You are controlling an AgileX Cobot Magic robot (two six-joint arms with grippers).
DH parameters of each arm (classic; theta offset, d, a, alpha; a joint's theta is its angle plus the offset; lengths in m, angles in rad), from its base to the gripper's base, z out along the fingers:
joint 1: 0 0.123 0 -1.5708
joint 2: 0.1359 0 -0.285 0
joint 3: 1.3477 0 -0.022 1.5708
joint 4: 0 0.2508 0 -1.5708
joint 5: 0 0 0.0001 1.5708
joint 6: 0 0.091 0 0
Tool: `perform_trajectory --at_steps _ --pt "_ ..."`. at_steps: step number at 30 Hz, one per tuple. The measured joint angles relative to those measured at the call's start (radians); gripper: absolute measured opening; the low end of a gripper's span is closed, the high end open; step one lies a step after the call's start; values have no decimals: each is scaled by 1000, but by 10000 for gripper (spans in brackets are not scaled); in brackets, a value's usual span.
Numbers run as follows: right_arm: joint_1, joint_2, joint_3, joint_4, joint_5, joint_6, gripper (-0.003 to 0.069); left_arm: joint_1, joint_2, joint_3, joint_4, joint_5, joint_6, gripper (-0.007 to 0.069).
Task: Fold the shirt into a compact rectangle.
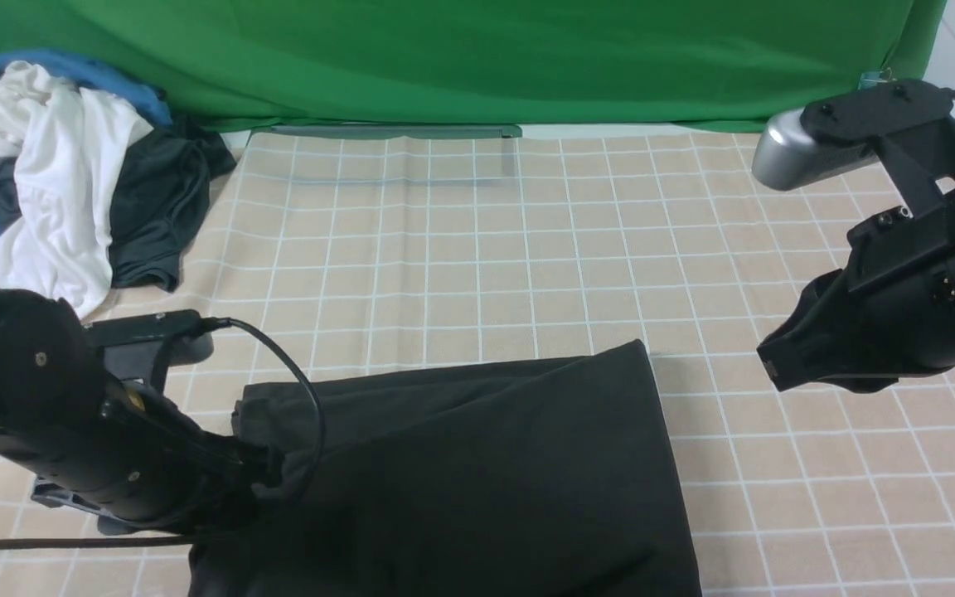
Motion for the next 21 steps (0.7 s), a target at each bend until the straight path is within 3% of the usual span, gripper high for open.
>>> perform_trajectory --at_steps 1,2,5,14,21 --pt "0 0 0 0 0 0 34 0 0 0 0 -5 7 215" --pt "0 0 0 0 0 0 34 0 -6 0 6 -19 21 108" --pt "0 0 0 0 0 1 34 0 -33 0 20 -37 31 36" --pt "0 0 0 0 0 3 34 0 -110 -2 167 -54 7 35" --pt "0 0 0 0 0 3 34 0 -106 -2 177 -102 7 52"
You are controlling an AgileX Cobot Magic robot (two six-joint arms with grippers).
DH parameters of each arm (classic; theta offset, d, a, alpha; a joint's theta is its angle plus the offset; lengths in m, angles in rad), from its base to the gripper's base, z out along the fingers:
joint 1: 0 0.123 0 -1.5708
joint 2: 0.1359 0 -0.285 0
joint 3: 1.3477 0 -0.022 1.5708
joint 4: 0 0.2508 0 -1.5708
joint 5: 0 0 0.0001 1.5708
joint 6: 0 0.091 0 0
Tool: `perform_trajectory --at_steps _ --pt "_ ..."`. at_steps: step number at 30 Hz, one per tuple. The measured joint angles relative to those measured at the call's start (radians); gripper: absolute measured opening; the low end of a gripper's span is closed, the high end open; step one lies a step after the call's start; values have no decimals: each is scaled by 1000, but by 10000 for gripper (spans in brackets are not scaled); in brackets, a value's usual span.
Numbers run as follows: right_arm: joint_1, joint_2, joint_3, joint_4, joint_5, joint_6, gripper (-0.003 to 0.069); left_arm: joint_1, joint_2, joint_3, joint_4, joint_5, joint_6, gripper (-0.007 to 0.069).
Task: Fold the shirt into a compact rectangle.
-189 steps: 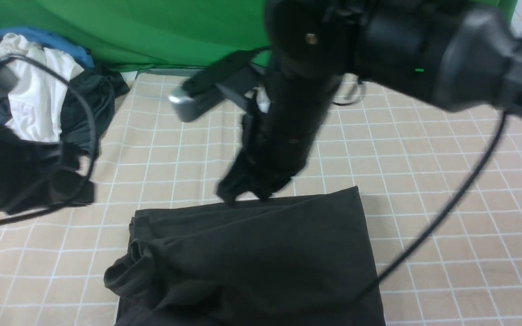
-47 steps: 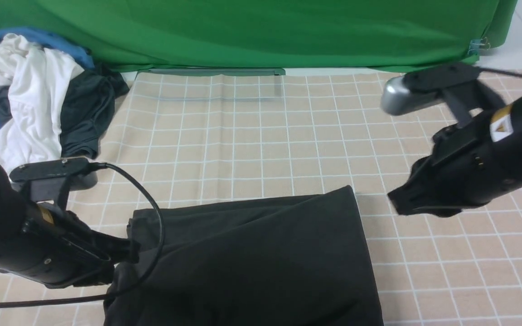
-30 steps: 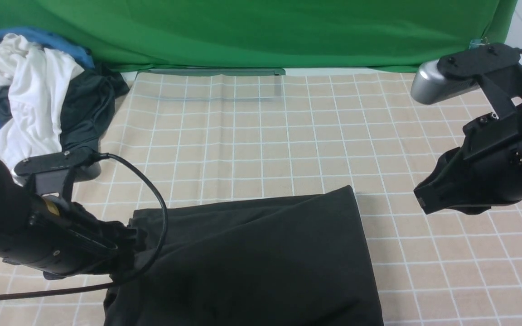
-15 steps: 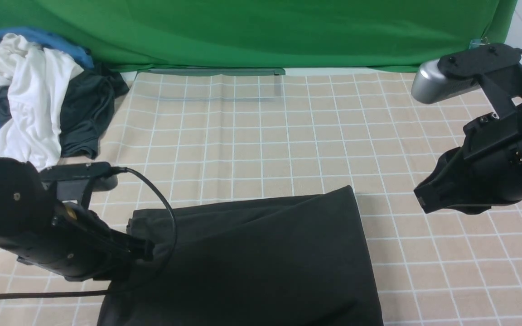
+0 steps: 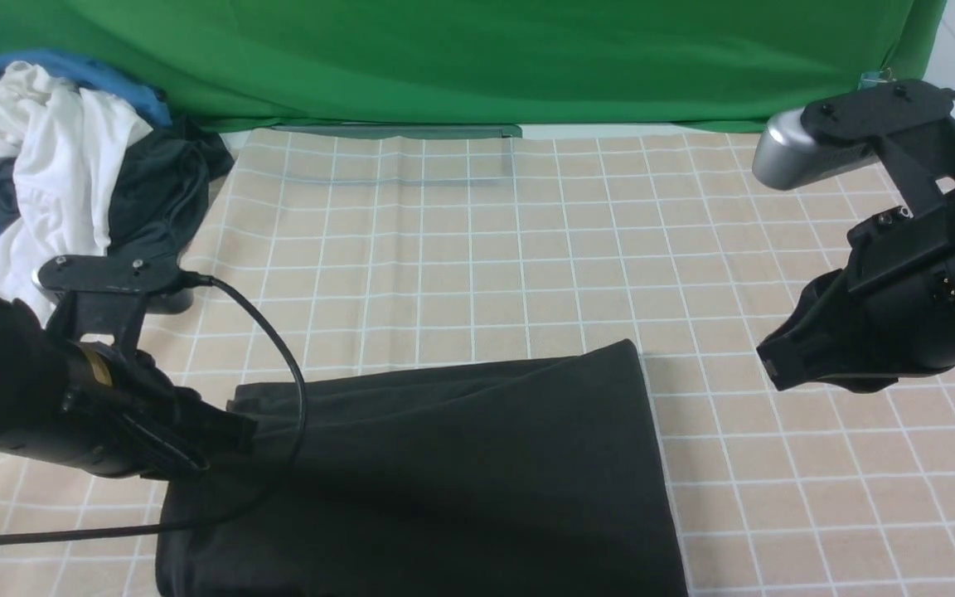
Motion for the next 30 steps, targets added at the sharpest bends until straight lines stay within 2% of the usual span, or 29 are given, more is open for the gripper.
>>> perform_trajectory --at_steps 4,5,8,10,11,13,15,18,20,26,30 --pt "0 0 0 0 0 1 34 0 0 0 18 -19 0 147" --pt "0 0 0 0 0 1 34 0 0 0 27 -16 0 196" --pt "0 0 0 -1 0 1 34 1 -5 -19 31 17 0 276" --pt "0 0 0 -6 0 0 34 1 -10 -37 22 43 0 298" --pt "0 0 0 -16 0 0 34 1 -19 -60 -24 75 5 307" --pt "0 -2 0 -39 -8 0 34 1 -35 -77 -123 107 61 281" --pt "0 -22 1 -62 -16 0 34 1 -51 -80 -221 133 140 223" --pt "0 -93 1 -93 -41 1 34 1 -103 -80 -371 177 273 71" --pt "0 -152 1 -108 -60 5 34 1 -156 -81 -404 191 305 31" --pt "0 -300 1 -118 -117 98 34 1 -303 -81 -409 237 299 15" --pt "-1 -247 1 -119 -44 144 34 1 -347 -81 -352 258 199 15"
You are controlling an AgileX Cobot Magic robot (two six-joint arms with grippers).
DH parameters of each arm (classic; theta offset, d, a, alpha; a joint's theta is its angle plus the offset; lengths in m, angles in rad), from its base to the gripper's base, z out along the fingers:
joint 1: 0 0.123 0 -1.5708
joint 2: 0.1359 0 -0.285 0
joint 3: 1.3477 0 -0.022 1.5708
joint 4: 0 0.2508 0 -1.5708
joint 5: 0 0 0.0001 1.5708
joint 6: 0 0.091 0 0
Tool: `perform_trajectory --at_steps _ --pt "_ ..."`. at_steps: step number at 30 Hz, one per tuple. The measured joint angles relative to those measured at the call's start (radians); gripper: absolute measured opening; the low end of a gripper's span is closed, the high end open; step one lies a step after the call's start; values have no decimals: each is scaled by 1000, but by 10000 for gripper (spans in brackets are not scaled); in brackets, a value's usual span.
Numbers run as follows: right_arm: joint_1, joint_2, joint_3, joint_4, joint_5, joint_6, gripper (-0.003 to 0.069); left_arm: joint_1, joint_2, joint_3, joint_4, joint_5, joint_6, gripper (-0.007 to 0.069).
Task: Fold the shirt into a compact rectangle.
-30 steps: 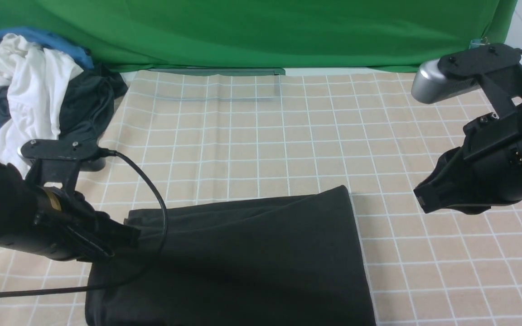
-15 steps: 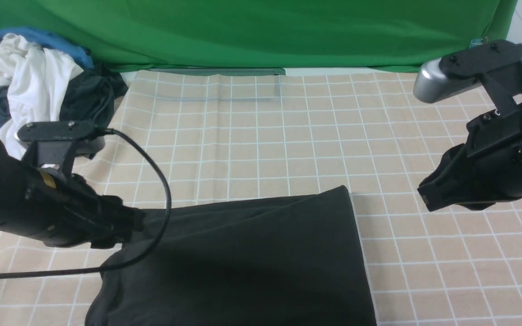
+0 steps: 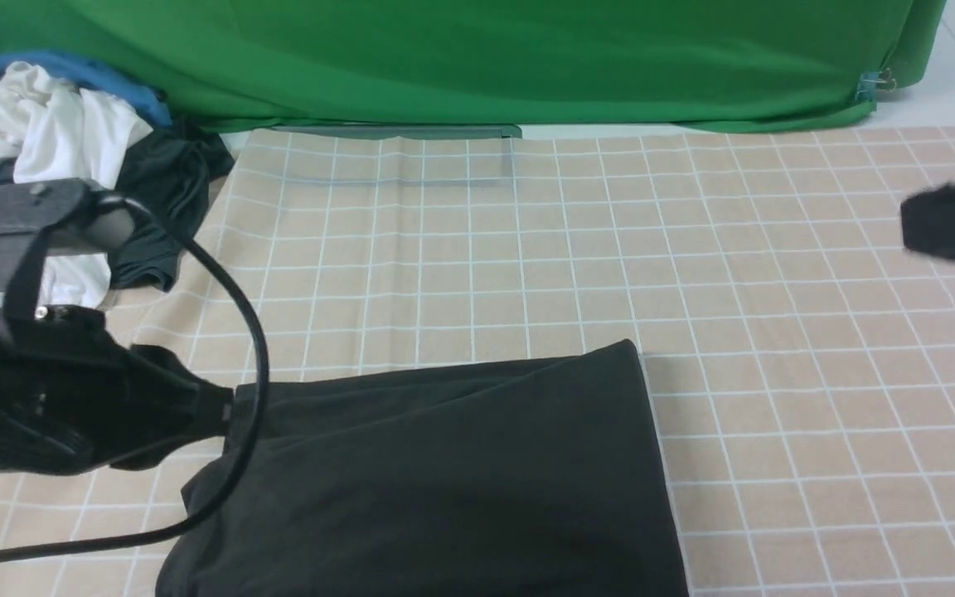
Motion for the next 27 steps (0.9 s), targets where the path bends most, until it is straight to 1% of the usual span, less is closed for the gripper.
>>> perform_trajectory --at_steps 2,8,13,16,18,19,20,21,22,23,24,25,26,27 --pt "0 77 0 0 30 6 34 0 0 0 18 2 -14 16" --pt "-1 387 -31 5 15 12 34 0 0 0 44 37 -21 17" --pt "-8 617 -161 17 0 -26 34 0 0 0 56 93 -21 18" --pt "-45 718 -260 83 -4 -78 46 0 0 0 60 119 -21 19" --pt "-99 798 -332 204 5 -148 99 0 0 0 61 133 -21 19" --pt "-116 823 -348 233 7 -165 131 0 0 0 61 135 -21 19" --pt "-120 829 -358 252 9 -175 140 0 0 0 61 135 -22 19" --pt "-146 877 -394 306 16 -208 232 0 0 0 61 136 -22 19" --pt "-154 904 -408 328 18 -225 286 0 0 0 61 136 -22 19" --pt "-160 930 -425 340 23 -234 370 0 0 0 61 136 -22 19" --pt "-163 953 -435 347 29 -243 437 0 0 0 61 136 -22 19" --pt "-164 966 -439 349 32 -247 475 0 0 0 61 136 -22 19" --pt "-164 994 -444 352 35 -249 539 0 0 0 62 136 -22 19" --pt "-164 1013 -446 354 40 -250 577 0 0 0 63 134 -22 19"
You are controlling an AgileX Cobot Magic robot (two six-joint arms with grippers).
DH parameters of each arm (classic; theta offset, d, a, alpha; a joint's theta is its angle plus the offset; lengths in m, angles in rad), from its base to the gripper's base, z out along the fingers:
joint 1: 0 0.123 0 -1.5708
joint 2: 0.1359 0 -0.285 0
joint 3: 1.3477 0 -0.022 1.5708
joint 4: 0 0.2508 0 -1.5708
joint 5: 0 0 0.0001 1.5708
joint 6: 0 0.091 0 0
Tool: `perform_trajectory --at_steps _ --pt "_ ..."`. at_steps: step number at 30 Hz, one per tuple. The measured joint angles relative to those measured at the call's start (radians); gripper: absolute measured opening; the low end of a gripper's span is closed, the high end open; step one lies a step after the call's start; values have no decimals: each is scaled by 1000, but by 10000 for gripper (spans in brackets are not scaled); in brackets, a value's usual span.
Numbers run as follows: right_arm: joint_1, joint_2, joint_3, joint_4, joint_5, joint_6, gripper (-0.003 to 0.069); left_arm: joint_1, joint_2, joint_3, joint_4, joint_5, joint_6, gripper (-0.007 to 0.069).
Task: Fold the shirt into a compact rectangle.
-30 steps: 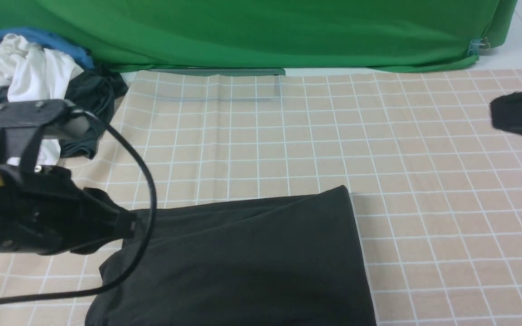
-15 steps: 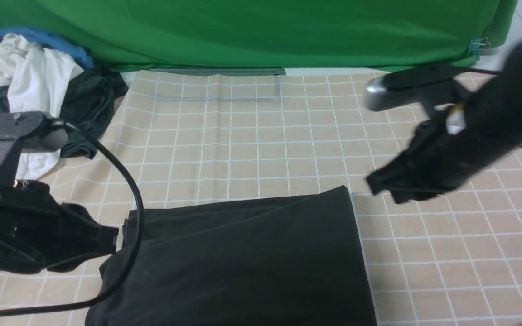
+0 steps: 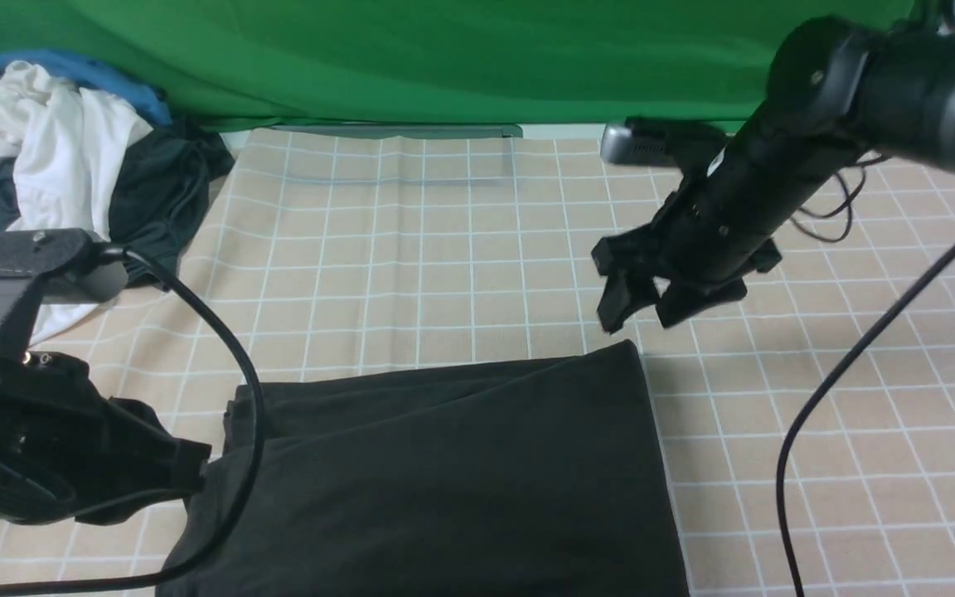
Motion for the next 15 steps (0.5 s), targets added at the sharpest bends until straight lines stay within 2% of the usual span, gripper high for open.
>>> perform_trajectory --at_steps 2,5,7,8,9,10,12,15 --pt "0 31 0 3 6 0 604 0 0 0 4 -5 0 19" --pt "0 72 -1 24 10 -5 552 0 0 0 12 -15 0 19" --pt "0 88 -1 44 9 -25 457 0 0 0 14 -23 0 19" --pt "0 91 -1 52 5 -40 379 0 0 0 15 -29 0 19" --pt "0 91 -5 58 -1 -55 261 0 0 0 17 -37 0 19" --pt "0 91 -5 59 -3 -58 221 0 0 0 17 -39 0 19" --pt "0 89 -23 60 -13 -73 87 0 0 0 17 -50 0 19" --pt "-7 89 -66 58 -21 -74 78 0 0 0 17 -53 0 19"
